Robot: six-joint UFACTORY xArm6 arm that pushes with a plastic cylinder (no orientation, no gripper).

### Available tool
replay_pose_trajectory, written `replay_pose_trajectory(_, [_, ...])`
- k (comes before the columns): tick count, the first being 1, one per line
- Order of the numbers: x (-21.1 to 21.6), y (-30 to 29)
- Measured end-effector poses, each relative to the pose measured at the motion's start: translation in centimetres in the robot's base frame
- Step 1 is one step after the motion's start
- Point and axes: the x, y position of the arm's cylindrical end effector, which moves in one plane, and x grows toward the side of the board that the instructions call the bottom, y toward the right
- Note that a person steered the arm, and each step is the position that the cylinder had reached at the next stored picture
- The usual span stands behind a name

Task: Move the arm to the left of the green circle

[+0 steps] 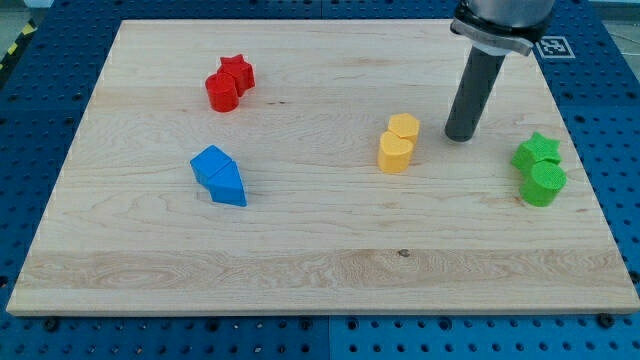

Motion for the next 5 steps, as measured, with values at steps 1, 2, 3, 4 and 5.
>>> replay_pose_trajectory(1, [1.0,0.0])
replay_pose_trajectory(2, [2.5,0.1])
replay_pose_trajectory(3, [4.7,0.1])
replay_pose_trajectory(4, [6.9,0.0])
replay_pose_trajectory(5, [7.0,0.0])
